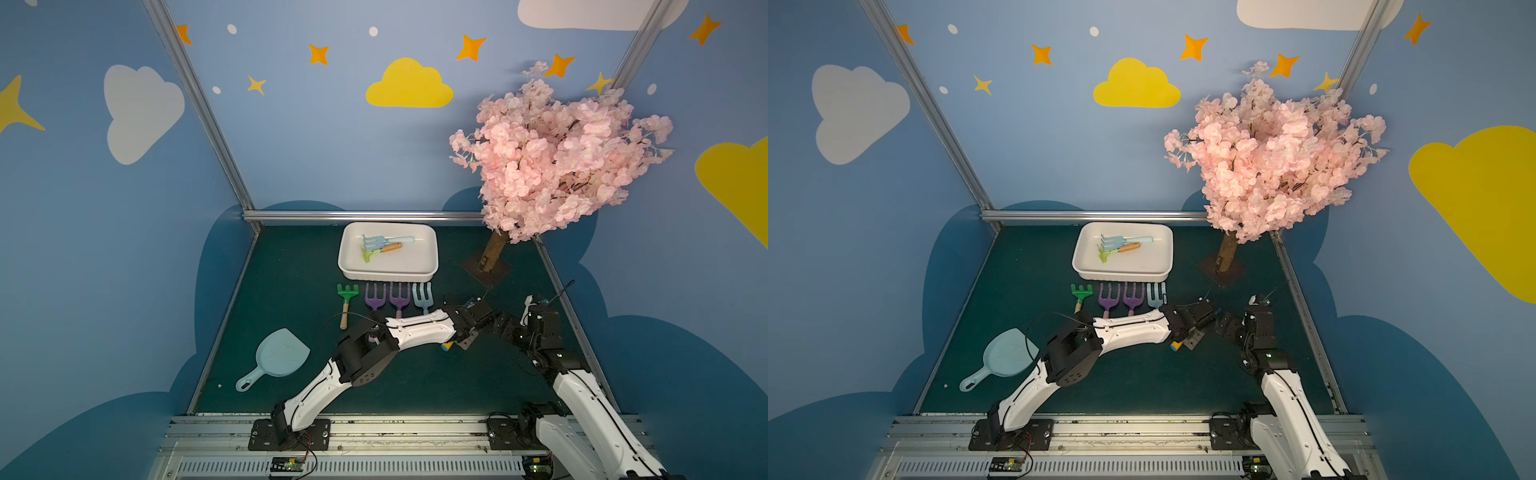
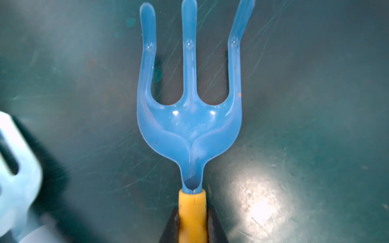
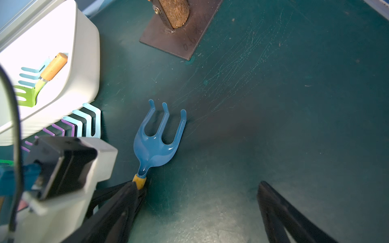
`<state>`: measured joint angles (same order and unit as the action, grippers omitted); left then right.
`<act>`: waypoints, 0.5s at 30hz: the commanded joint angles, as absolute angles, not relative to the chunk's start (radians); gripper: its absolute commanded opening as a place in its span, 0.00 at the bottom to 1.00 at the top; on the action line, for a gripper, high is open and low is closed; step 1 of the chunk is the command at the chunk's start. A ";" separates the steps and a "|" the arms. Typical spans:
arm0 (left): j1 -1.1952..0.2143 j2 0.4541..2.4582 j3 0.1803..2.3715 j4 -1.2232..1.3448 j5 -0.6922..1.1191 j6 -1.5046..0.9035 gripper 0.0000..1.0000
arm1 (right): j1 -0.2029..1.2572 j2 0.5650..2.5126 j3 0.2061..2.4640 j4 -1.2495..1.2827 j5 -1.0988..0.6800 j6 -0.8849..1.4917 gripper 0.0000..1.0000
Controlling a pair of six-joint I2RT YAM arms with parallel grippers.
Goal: Take the hand rake out of the storage box
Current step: Pick up the rake at the center of the board.
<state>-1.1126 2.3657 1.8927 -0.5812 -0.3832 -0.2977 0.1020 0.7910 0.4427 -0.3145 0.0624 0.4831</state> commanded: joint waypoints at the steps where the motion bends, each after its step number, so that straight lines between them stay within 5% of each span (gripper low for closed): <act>1: -1.130 2.400 1.920 -0.680 -0.474 -0.278 0.04 | 0.093 0.777 0.433 -0.321 0.053 0.493 0.92; 15: -1.118 2.106 1.659 -0.499 -0.313 -0.335 0.03 | 0.070 0.742 0.416 -0.319 0.045 0.502 0.92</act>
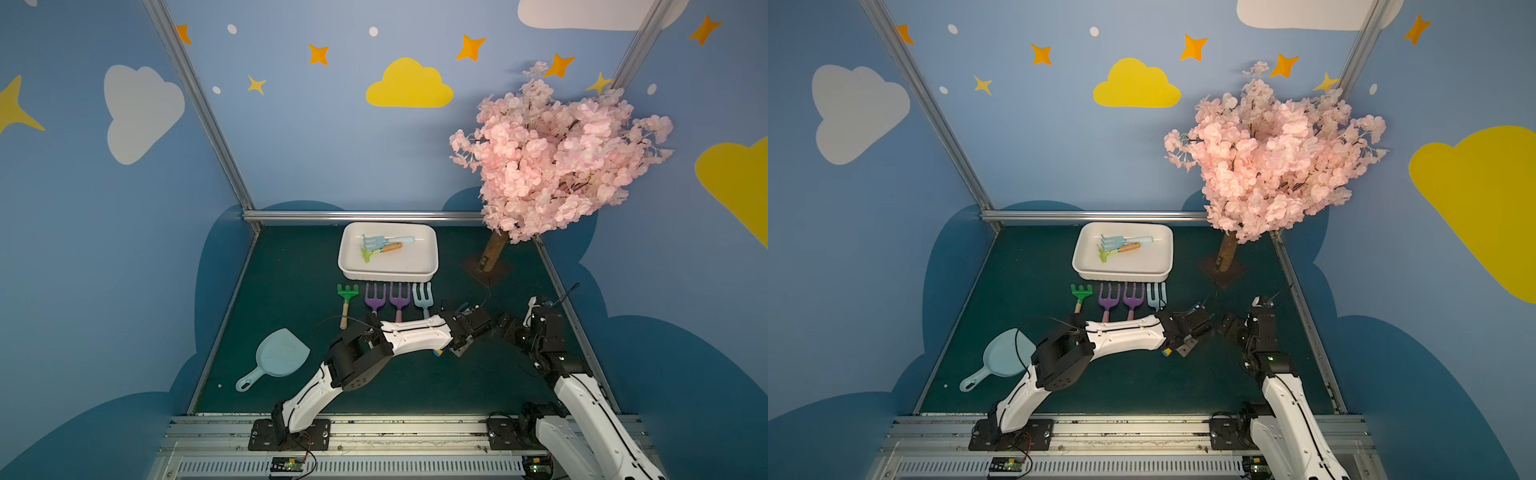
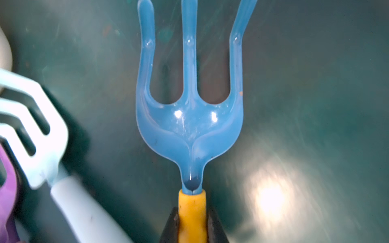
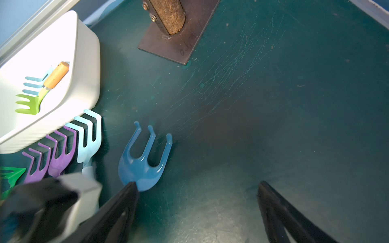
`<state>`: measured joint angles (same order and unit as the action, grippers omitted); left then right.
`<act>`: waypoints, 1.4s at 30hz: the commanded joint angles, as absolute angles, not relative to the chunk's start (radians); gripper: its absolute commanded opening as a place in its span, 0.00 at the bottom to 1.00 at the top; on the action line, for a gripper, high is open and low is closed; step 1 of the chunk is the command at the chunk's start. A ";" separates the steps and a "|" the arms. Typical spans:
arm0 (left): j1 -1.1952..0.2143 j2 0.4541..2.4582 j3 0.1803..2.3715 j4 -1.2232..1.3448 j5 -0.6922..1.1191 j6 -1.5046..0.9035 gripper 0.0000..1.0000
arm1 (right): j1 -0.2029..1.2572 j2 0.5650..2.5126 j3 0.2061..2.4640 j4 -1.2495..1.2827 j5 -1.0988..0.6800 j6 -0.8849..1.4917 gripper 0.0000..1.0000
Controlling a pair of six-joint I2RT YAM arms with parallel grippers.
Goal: Take the hand rake out of the storage box
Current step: Pick up the rake at the center of the board, then place the rake at the center of the board.
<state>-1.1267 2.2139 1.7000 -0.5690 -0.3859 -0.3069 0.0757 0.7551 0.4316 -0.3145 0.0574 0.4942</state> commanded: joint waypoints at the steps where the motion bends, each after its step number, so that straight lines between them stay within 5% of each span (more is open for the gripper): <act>1: -1.116 2.069 1.621 -0.476 -0.301 -0.341 0.03 | 0.070 0.745 0.416 -0.317 0.044 0.502 0.92; 9: -1.057 1.672 1.220 -0.385 -0.375 -0.465 0.03 | 0.067 0.752 0.411 -0.288 0.016 0.505 0.92; 16: -0.996 1.248 0.808 -0.540 -0.572 -0.697 0.03 | 0.068 0.813 0.428 -0.192 -0.046 0.500 0.92; 22: -0.994 0.962 0.572 -0.647 -0.543 -0.828 0.03 | 0.067 0.845 0.431 -0.174 -0.057 0.499 0.93; 42: -0.894 1.192 0.467 -0.483 -0.423 -0.850 0.03 | 0.067 0.828 0.434 -0.187 -0.051 0.496 0.92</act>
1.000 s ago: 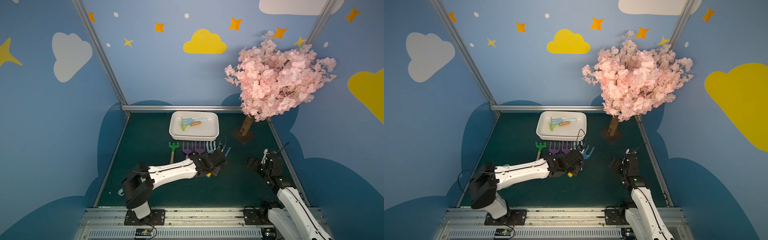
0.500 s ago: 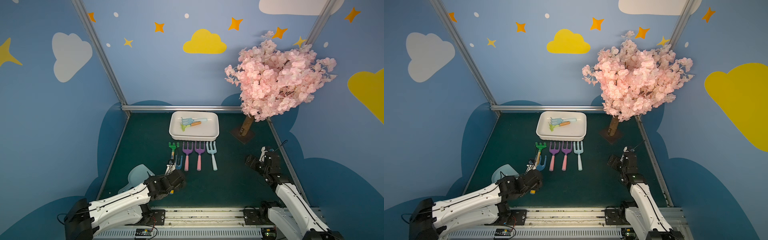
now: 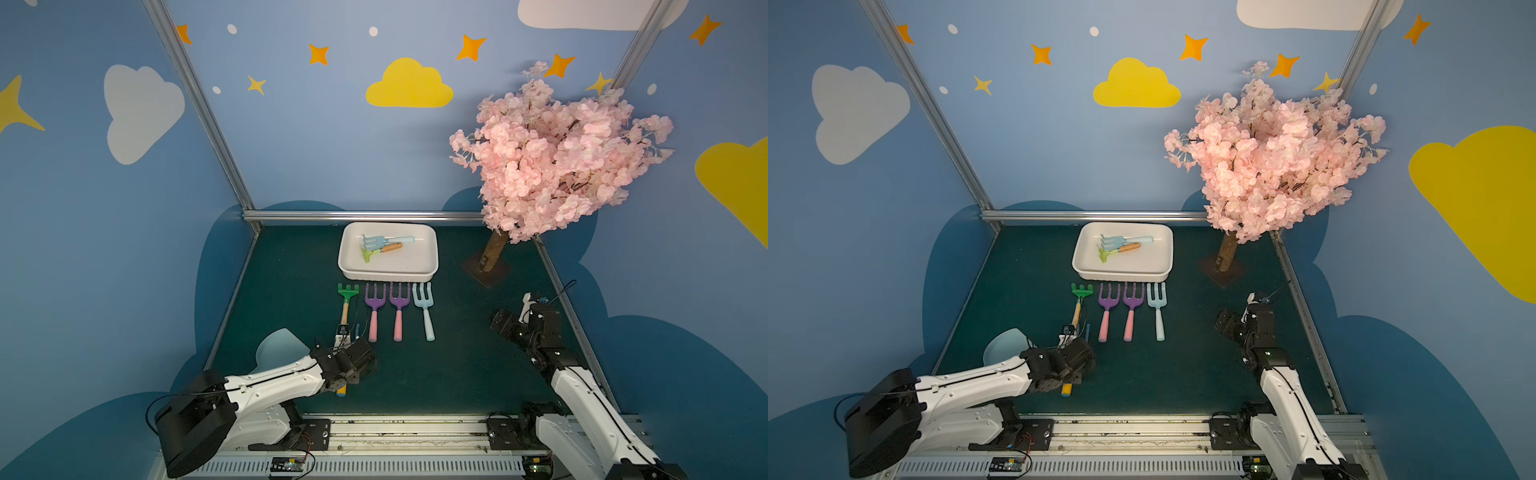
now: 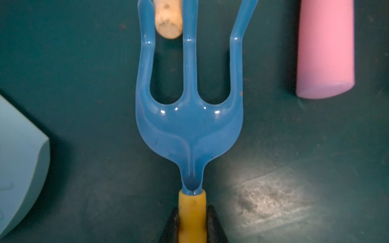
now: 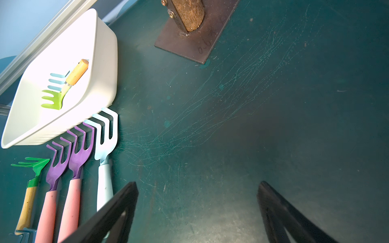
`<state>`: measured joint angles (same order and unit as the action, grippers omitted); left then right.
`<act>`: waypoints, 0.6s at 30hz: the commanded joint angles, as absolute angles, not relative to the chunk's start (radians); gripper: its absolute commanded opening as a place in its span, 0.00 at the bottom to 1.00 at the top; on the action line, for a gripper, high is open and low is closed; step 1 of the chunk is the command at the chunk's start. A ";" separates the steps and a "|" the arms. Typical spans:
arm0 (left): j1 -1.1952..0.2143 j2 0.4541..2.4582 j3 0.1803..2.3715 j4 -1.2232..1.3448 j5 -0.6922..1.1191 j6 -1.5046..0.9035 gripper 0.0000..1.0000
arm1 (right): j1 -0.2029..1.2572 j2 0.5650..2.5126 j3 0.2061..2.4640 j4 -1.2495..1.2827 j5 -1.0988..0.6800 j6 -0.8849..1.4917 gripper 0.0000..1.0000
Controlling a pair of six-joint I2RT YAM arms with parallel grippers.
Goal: Take the hand rake out of the storage box
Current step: Place the rake at the center of the board.
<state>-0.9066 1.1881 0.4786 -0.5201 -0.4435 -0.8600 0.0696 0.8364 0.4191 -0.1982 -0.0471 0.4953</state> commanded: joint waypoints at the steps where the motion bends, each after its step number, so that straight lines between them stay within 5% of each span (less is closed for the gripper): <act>1: -0.892 1.189 0.464 -0.479 -0.421 -0.850 0.05 | 0.068 0.829 0.433 -0.187 -0.051 0.495 0.92; 7: -0.885 1.160 0.451 -0.487 -0.419 -0.855 0.33 | 0.068 0.839 0.432 -0.181 -0.054 0.496 0.92; 18: -0.875 1.019 0.599 -0.692 -0.454 -0.789 0.53 | 0.073 0.847 0.433 -0.125 -0.153 0.454 0.93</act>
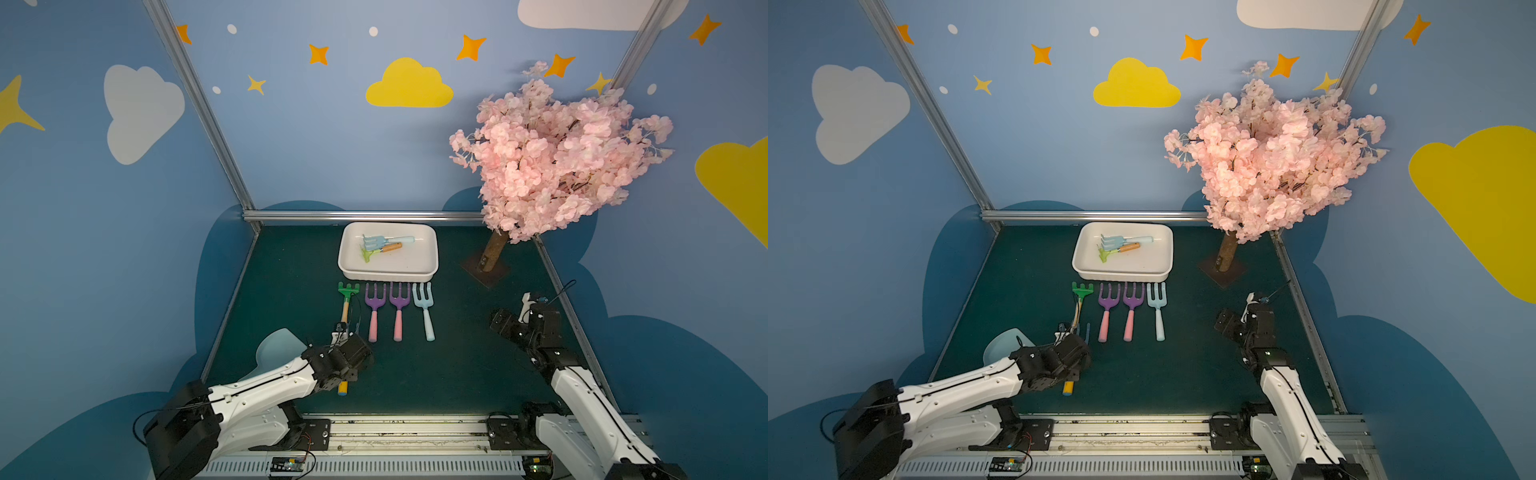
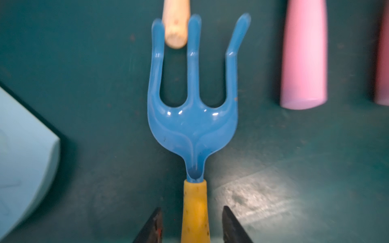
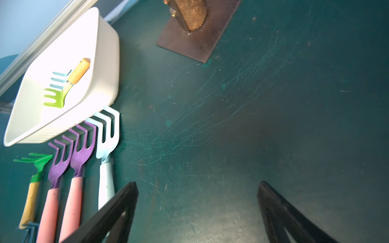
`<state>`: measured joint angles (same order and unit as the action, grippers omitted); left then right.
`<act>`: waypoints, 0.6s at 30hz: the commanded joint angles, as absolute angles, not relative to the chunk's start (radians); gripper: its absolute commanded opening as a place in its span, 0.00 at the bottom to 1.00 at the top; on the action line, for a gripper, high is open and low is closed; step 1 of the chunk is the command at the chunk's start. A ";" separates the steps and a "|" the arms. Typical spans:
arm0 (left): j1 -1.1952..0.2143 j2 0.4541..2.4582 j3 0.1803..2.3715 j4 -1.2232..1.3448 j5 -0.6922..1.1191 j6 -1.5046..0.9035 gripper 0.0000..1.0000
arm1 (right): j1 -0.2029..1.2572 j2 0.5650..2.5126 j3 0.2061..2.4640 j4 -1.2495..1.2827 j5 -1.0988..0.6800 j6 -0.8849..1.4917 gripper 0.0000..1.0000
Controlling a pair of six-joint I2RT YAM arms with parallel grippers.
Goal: Take the hand rake out of the storage box
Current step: Place the rake at the center of the board.
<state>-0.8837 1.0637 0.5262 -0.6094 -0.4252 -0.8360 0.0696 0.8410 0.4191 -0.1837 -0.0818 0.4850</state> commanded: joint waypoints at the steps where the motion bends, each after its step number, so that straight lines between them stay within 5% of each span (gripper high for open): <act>1: -0.863 1.005 0.632 -0.699 -0.463 -0.756 0.57 | 0.082 0.851 0.433 -0.106 -0.181 0.444 0.93; 3: -0.820 1.006 0.694 -0.667 -0.457 -0.672 0.69 | 0.120 0.863 0.441 -0.076 -0.200 0.425 0.93; 6: -0.689 1.120 0.821 -0.572 -0.366 -0.522 0.74 | 0.182 0.892 0.461 -0.058 -0.192 0.400 0.92; 11: -0.524 1.493 1.164 -0.490 -0.265 -0.369 0.74 | 0.228 0.946 0.504 -0.070 -0.169 0.378 0.92; 18: -0.379 2.066 1.765 -0.564 -0.182 -0.290 0.59 | 0.233 0.975 0.520 -0.052 -0.166 0.357 0.92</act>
